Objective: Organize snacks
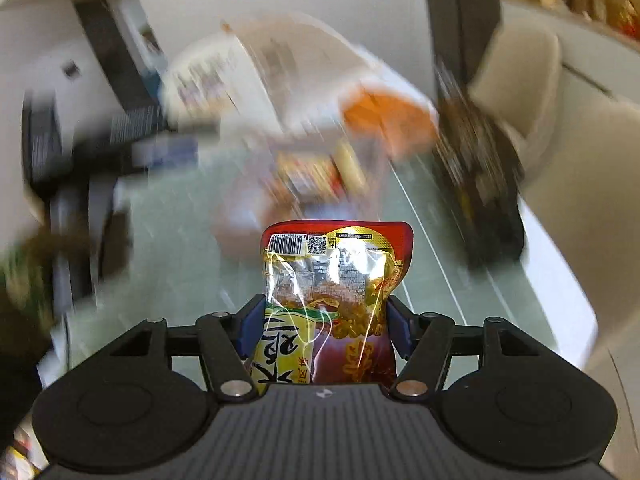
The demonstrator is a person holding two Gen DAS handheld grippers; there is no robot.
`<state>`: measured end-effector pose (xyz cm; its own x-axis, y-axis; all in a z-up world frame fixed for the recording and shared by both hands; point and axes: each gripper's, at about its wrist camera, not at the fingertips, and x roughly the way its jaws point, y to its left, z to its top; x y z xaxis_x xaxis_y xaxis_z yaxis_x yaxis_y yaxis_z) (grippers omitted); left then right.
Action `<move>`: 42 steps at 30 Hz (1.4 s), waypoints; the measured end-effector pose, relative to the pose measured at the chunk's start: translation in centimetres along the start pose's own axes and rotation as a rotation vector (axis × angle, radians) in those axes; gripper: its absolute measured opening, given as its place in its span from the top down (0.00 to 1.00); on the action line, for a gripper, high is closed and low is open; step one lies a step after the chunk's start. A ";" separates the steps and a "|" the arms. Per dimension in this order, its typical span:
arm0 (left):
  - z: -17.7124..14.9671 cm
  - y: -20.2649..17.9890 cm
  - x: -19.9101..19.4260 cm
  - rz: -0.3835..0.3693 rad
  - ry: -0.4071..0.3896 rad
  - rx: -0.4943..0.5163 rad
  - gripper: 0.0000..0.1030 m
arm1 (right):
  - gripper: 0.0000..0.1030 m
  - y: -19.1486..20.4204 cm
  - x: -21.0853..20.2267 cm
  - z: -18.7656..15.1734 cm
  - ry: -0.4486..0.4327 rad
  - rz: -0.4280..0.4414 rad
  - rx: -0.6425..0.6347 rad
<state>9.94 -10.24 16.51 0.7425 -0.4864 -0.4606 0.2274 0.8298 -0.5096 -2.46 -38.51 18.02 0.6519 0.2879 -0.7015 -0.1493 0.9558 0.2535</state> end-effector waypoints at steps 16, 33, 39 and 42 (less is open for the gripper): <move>-12.8 3.1 -2.9 0.212 0.188 0.106 0.33 | 0.17 0.2 10.9 4.8 0.026 -0.083 0.098; -17.3 1.6 0.4 0.365 0.128 0.353 0.30 | 0.06 3.7 13.6 -11.1 0.015 -0.315 -0.032; -17.6 1.4 1.2 0.393 0.078 0.372 0.24 | 0.00 2.8 14.1 -11.0 -0.011 -0.325 -0.012; -17.7 1.5 1.3 0.393 0.072 0.371 0.24 | 0.00 2.8 14.5 -11.1 -0.051 -0.328 -0.017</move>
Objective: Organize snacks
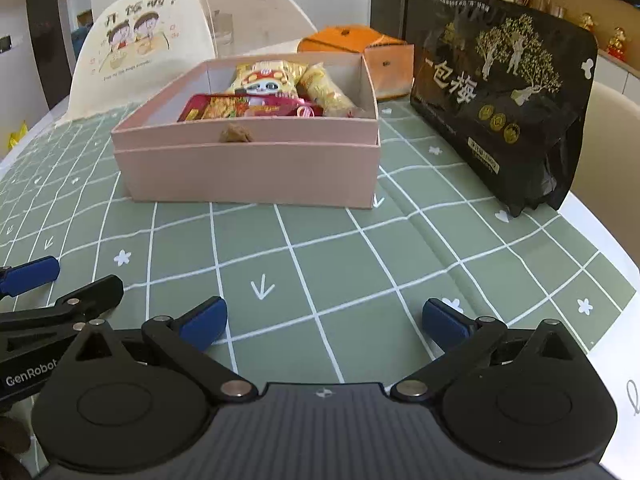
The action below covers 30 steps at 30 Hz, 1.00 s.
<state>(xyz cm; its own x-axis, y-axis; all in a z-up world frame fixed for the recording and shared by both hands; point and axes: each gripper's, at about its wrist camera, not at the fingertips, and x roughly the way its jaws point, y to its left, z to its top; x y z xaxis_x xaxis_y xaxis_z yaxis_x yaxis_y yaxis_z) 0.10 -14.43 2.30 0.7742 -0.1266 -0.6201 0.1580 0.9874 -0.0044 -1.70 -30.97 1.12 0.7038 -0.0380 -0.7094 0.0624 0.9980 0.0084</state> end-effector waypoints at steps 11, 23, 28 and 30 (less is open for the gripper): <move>0.0 0.0 0.1 0.009 0.001 -0.001 0.22 | 0.00 0.1 0.0 -0.9 -0.089 0.010 -0.008; 0.1 0.0 0.1 0.005 0.001 -0.004 0.22 | 0.00 0.1 -0.1 -0.8 -0.089 0.011 -0.008; 0.1 0.0 0.1 0.005 0.001 -0.004 0.22 | 0.00 0.1 -0.1 -0.9 -0.089 0.011 -0.008; 0.1 0.0 0.1 0.005 0.001 -0.004 0.22 | 0.00 0.1 -0.1 -0.9 -0.089 0.011 -0.008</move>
